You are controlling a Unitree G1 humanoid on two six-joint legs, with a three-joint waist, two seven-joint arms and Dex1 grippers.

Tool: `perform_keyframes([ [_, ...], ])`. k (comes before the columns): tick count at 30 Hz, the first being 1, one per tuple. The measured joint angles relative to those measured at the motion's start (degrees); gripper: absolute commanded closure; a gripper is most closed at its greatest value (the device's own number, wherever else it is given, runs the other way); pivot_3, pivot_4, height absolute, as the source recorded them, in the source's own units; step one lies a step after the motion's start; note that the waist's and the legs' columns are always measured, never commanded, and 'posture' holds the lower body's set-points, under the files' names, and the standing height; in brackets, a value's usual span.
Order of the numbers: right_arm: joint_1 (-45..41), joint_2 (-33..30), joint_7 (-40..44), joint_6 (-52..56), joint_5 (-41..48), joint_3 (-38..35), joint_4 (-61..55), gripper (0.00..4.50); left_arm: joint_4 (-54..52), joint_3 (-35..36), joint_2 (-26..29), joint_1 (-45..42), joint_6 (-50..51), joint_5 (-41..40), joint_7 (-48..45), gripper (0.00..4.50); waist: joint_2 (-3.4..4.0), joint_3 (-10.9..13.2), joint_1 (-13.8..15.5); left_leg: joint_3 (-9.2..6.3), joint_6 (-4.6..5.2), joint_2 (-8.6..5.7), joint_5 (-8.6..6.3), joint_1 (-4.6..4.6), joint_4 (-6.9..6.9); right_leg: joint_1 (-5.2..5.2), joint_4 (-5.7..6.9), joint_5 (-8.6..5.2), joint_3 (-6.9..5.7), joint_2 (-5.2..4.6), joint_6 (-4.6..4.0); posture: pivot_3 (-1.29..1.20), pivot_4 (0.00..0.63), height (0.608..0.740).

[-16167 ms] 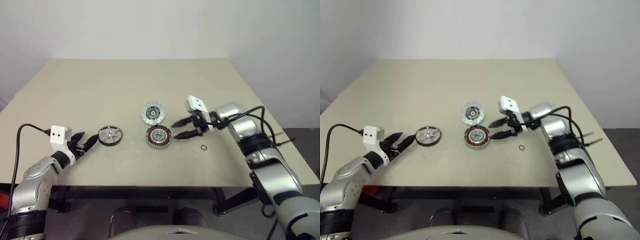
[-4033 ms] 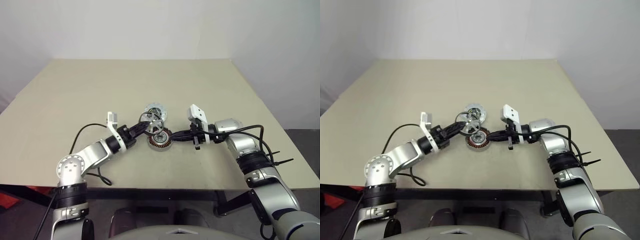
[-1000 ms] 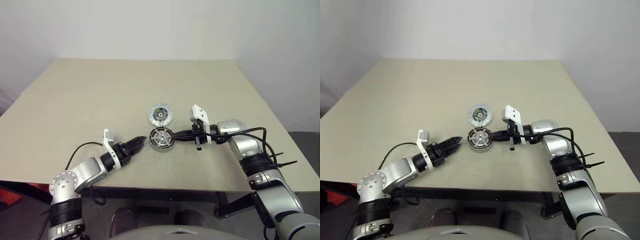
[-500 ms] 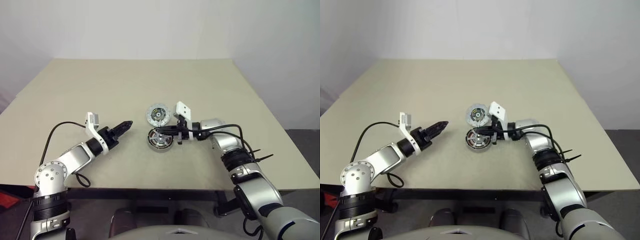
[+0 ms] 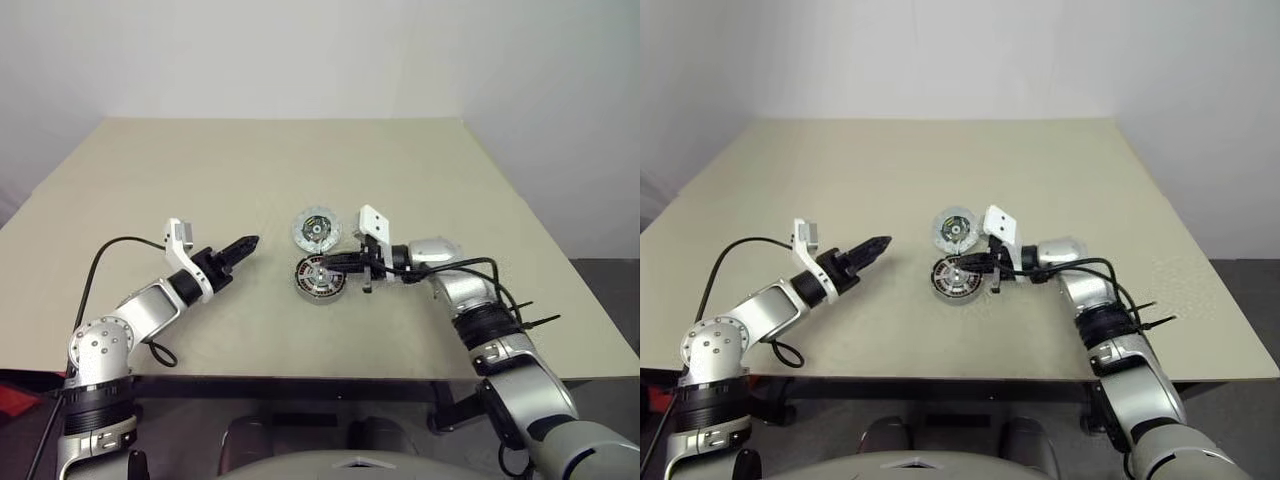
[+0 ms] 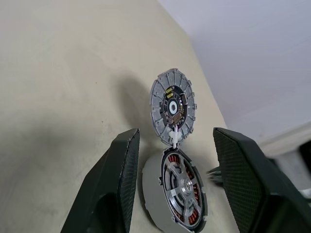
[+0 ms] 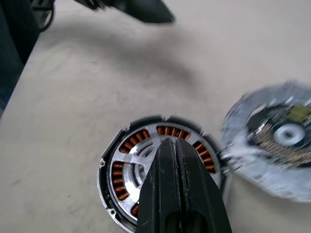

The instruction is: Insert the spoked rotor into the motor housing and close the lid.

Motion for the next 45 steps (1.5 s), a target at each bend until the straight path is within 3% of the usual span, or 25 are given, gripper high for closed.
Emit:
perform_keyframes([
  [2,-2.1,-1.7,1.9,-0.7,0.0,0.1,-1.1,4.5,0.3,-0.6,0.0,-0.3,-0.1,0.5,-0.5,1.94,0.0,0.0,0.0,0.0,0.0,0.0,0.0,0.01,0.0,0.0,0.01,0.0,0.0,0.0,0.0,0.0,0.0,0.74],
  [5,-4.7,-4.8,5.7,-3.7,-1.5,1.8,-1.1,3.86,0.9,-1.1,-0.1,-0.5,-0.1,1.6,-1.2,1.91,-0.01,0.0,0.0,0.0,0.0,0.0,0.0,0.01,0.01,0.01,0.0,0.0,-0.01,0.0,0.01,0.0,0.0,0.74],
  [11,-13.4,-8.1,14.0,-18.8,-8.5,8.2,8.9,1.94,1.3,-1.2,0.1,-1.1,-0.1,3.4,-2.5,1.91,-0.01,0.0,-0.1,0.0,0.01,0.02,0.0,-0.07,0.08,-0.05,0.06,0.01,-0.01,0.0,-0.02,0.0,0.0,0.74],
  [20,-23.2,-6.8,16.3,-32.8,-11.4,16.8,21.0,1.94,-2.5,-2.3,3.6,-1.0,-0.1,6.5,-4.9,1.91,0.0,0.0,-0.1,0.0,0.1,0.03,-0.06,-0.27,0.22,-0.15,0.07,0.03,-0.03,-0.01,-0.07,0.0,0.0,0.74],
  [30,-21.4,-10.1,16.5,-38.1,-9.7,29.5,18.6,1.94,-3.2,-2.1,3.6,0.1,-0.1,7.6,-4.9,1.91,0.0,0.0,-0.1,-0.01,0.14,0.04,-0.08,-0.33,0.34,-0.16,0.12,0.04,-0.02,0.0,-0.08,0.0,0.0,0.74],
  [45,-21.6,-7.2,16.6,-41.6,-12.0,28.9,20.8,1.94,-3.3,-2.2,2.1,1.5,-0.2,8.8,-4.9,1.91,-0.01,0.0,-1.2,-0.01,0.14,0.04,-0.08,-0.36,0.38,-0.19,0.17,0.04,-0.02,-0.01,-0.09,0.0,0.0,0.74],
])
